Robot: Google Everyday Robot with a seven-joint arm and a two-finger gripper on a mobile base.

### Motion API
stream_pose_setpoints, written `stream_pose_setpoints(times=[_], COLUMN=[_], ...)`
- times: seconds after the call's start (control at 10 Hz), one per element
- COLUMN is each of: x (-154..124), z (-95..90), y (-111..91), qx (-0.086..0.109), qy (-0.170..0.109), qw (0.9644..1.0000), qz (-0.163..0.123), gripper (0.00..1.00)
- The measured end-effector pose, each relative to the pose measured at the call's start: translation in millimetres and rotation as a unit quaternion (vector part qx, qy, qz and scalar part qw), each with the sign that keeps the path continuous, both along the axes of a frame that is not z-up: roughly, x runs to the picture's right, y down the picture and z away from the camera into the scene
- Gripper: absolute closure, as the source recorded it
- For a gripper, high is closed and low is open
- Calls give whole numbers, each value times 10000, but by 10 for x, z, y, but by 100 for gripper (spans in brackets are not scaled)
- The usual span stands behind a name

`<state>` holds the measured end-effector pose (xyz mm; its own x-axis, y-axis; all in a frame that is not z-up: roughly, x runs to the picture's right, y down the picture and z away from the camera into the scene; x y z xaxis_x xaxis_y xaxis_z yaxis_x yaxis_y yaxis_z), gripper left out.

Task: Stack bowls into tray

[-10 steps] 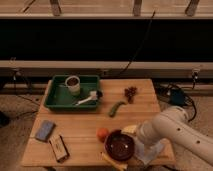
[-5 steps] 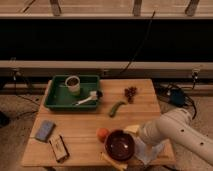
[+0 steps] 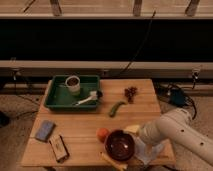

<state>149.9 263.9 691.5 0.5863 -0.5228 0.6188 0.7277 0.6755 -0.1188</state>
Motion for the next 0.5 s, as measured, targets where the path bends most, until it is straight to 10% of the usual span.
stream_pose_setpoints(times=[0.5], x=[-49], z=[145], y=[471], qx=[-47], qy=[-156], qw=[9991], qz=[396], gripper=[20])
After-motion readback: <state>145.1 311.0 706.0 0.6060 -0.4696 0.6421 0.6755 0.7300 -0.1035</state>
